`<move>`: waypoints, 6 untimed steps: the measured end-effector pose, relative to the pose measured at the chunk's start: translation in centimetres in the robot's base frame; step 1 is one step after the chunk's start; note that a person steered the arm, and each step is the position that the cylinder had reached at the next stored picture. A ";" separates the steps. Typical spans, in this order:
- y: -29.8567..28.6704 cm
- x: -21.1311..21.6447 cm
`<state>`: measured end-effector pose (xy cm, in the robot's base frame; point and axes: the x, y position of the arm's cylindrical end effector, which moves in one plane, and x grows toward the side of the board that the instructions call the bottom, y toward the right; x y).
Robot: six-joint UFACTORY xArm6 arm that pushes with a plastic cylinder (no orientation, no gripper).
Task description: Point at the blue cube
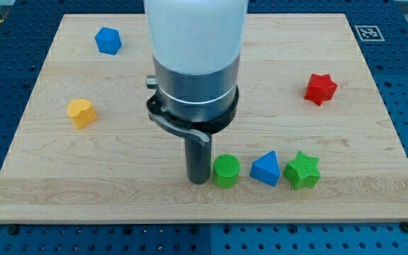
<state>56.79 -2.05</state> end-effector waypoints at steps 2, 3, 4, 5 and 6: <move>-7.0 -2.5; -10.3 -5.5; -10.6 -9.1; -10.6 -12.2; -12.3 -15.0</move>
<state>41.77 -14.33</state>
